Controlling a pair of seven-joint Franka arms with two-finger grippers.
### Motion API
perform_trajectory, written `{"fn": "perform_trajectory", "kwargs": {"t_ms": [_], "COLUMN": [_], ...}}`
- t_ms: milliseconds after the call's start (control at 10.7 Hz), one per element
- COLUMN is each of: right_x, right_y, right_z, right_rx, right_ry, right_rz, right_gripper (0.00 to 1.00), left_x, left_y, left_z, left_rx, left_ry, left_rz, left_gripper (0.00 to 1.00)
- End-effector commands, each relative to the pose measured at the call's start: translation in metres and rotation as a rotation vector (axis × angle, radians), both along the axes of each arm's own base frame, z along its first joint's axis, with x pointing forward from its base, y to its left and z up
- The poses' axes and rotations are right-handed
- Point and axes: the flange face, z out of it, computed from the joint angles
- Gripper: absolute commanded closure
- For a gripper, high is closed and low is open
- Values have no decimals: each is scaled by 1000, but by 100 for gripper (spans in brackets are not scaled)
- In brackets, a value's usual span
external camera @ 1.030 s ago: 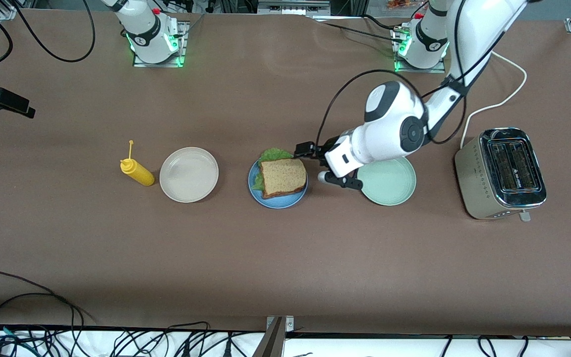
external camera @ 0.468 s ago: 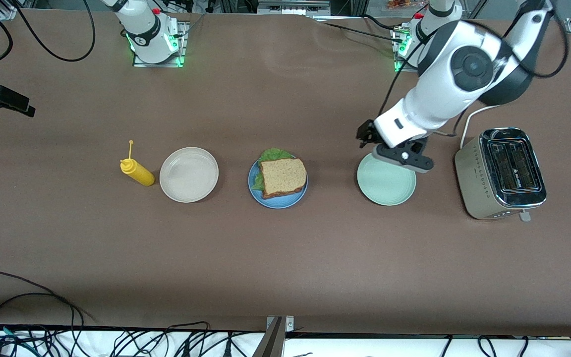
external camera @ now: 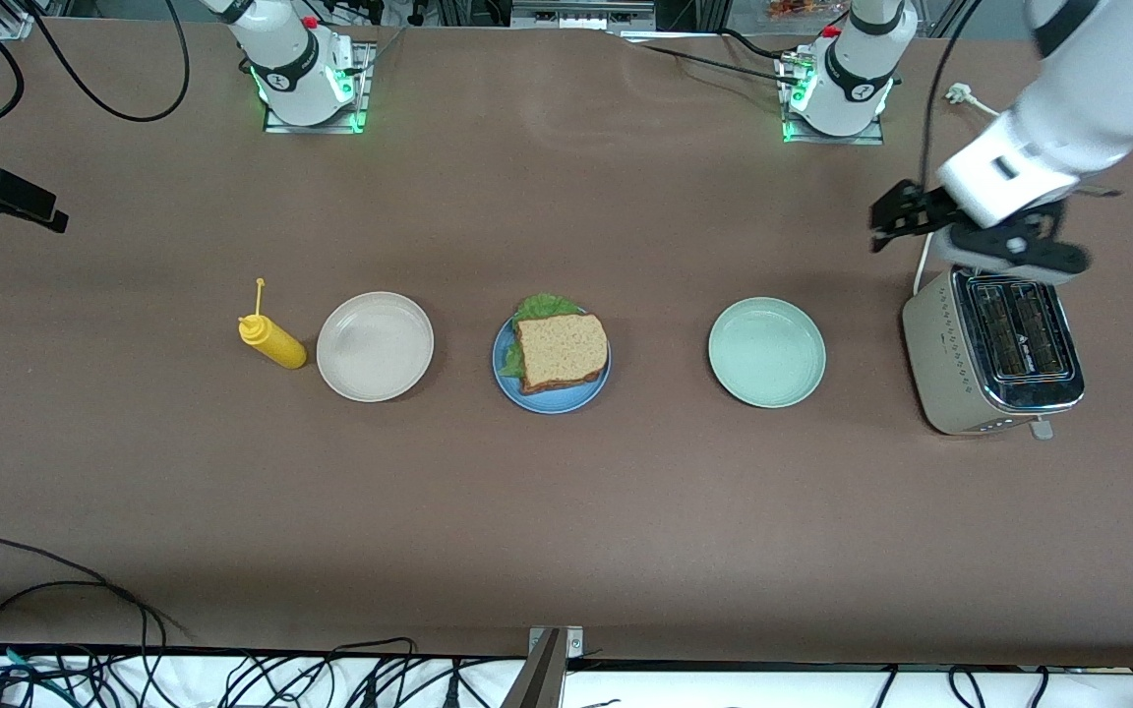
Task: Make sandwich in blue plate with both arms
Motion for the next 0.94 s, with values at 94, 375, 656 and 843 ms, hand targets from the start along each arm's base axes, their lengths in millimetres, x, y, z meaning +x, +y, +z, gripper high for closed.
{"fn": "perform_trajectory", "kwargs": {"t_ms": [94,375,656,843], "right_x": [1,9,21,22], "right_y": [1,3,7,7], "right_z": [6,6,1,1], "right_rx": [17,9,-9,-7], "right_ry": [-30,-66,-114,-115], "right_rz": [-3,-12,-4,-4], "right_gripper": [0,0,0,0], "left_x": [-10,-5,9,12], "left_y": [57,77,78,83], "left_z": [70,104,113,111], "left_rx": [17,42,45,38], "left_ry": [25,12,38,45], "left_rz": [26,45,49,59], "left_gripper": [0,0,0,0]}}
